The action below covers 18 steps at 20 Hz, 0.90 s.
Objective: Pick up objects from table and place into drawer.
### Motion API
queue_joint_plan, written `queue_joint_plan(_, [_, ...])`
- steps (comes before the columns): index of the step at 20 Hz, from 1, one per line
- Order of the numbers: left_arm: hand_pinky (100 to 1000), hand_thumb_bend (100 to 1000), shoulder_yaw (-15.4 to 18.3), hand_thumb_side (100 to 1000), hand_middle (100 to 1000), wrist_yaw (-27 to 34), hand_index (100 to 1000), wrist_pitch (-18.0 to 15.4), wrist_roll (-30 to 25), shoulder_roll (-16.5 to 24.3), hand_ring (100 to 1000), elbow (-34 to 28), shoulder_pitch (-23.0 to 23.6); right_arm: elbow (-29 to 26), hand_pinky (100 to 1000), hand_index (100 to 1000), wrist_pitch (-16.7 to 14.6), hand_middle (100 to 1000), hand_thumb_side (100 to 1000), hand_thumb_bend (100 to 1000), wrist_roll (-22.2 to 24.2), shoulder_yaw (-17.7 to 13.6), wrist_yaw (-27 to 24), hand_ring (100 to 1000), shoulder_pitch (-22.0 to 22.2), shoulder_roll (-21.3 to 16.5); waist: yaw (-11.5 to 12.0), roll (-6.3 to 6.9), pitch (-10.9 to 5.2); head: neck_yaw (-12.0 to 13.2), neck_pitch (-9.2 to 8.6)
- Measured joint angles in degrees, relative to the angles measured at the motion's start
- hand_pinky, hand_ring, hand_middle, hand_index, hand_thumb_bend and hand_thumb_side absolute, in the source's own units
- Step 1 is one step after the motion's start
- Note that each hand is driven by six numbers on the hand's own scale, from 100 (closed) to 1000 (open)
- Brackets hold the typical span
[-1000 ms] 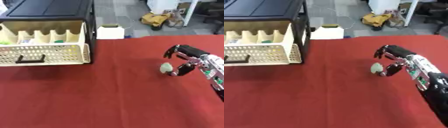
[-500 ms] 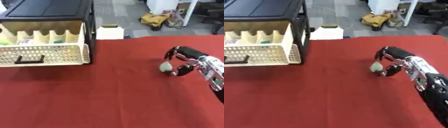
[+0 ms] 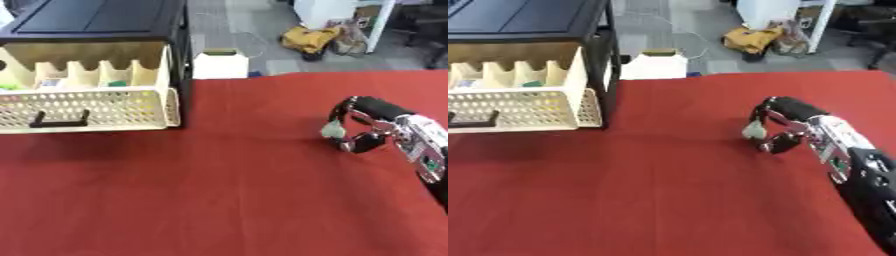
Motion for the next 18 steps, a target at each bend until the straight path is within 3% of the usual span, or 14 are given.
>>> queue_joint_plan(18, [100,100,0.0,1000,100,-0.1,638,-0.1,-0.7,0.0,100,0.0,0.1,-0.3,611,756,1.9,600,101,416,4.8,0.2,-2.5,792,-1.7,-0.1,0.1,-0.19,-0.01,0.0,-0.03])
